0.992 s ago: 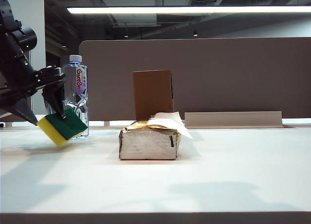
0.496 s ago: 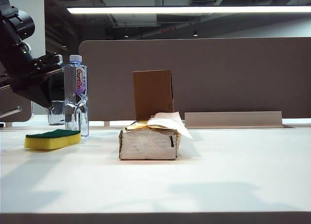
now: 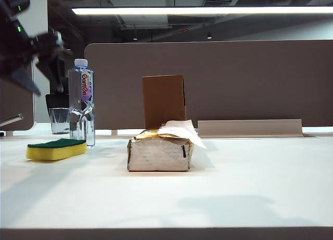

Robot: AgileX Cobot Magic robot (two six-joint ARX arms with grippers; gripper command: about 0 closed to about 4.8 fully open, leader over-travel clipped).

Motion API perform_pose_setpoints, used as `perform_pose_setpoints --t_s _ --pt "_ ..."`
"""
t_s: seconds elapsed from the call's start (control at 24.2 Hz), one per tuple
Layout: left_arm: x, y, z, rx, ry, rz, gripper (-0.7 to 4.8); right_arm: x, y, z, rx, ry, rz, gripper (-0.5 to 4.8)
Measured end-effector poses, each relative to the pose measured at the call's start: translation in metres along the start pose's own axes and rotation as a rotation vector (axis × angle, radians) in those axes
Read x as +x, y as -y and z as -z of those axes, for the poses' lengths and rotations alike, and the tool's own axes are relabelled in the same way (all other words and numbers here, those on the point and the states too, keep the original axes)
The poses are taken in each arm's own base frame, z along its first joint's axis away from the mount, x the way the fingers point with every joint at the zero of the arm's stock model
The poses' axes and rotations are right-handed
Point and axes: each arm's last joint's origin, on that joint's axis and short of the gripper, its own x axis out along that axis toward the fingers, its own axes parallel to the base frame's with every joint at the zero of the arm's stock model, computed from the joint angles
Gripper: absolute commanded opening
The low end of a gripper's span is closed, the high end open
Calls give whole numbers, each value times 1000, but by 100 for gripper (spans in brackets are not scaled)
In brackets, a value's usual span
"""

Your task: Move the sponge from right to left to wipe the table, avoiding obstacles on the table, and finally reaching the bottle of mineral water.

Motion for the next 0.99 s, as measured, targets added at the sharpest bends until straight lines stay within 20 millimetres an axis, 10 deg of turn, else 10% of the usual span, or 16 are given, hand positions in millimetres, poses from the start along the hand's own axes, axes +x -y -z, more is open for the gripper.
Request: perform_pose_setpoints --t_s 0.41,0.99 --pt "-108 34 -11 86 265 -33 309 -2 -2 0 -36 40 15 241" --pt "-211 69 20 125 438 -119 308 -6 -1 -9 -173 197 190 229"
